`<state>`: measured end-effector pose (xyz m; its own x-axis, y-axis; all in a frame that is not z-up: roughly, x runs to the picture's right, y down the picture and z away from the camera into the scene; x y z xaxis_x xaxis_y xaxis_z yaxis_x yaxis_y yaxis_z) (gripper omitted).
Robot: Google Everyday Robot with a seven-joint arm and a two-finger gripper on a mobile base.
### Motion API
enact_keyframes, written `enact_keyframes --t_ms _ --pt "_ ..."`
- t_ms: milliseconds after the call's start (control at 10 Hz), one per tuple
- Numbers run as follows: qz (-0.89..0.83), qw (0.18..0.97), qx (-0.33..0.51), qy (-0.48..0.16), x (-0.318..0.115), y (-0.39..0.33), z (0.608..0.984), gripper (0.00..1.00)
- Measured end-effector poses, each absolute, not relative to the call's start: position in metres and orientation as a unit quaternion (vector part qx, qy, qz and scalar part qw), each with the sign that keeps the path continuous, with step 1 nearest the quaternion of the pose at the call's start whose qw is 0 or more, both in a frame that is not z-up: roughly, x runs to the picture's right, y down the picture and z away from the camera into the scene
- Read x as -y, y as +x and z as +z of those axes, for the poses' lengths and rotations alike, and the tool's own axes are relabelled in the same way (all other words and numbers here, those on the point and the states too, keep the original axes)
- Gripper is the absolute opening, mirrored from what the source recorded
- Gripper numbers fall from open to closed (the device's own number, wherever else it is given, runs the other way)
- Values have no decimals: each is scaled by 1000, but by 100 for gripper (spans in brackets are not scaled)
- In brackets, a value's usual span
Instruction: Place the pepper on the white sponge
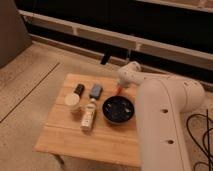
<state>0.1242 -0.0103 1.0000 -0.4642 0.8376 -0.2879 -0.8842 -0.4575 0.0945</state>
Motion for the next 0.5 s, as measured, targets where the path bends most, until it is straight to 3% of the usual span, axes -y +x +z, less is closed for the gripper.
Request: enact_keyframes --t_ms 500 --pt "856 508 -81 -50 71 143 976 0"
